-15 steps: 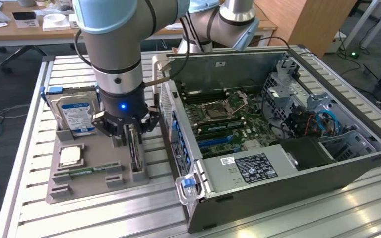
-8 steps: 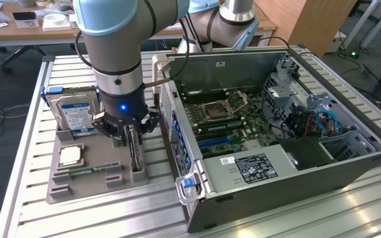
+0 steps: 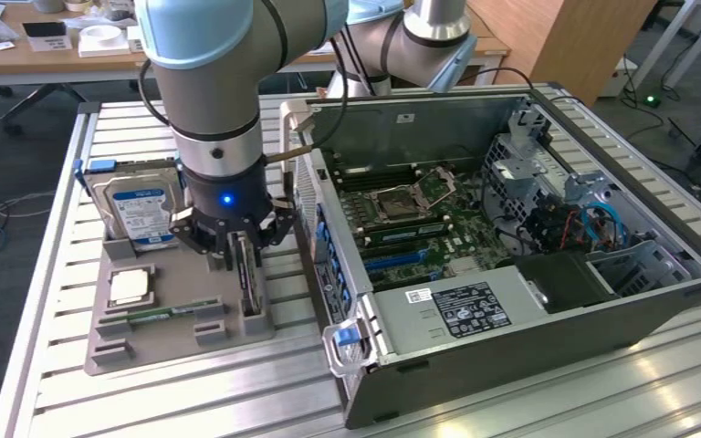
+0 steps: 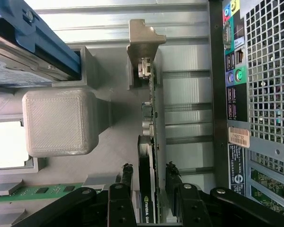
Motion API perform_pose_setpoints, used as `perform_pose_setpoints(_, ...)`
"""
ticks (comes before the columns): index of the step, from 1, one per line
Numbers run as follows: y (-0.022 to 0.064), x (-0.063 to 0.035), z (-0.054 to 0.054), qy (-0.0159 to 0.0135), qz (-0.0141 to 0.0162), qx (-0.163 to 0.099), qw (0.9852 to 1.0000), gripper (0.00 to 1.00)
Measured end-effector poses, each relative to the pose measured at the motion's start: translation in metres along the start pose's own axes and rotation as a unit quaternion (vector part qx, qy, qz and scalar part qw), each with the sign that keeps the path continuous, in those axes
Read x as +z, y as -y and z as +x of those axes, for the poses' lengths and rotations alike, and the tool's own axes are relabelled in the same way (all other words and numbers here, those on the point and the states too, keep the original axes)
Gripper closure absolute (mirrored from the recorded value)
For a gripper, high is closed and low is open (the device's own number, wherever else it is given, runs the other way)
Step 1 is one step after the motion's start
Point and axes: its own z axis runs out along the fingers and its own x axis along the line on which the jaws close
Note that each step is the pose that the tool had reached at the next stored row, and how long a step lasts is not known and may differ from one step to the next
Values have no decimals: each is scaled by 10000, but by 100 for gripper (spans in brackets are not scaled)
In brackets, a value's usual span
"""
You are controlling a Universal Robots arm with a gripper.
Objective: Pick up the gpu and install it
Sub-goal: 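Pick up the gpu and move the gpu toward the slot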
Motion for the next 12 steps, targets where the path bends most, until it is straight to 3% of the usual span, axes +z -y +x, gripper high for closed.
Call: perform_pose_setpoints(12,-4,14,-3,1,-2,0,10000,58)
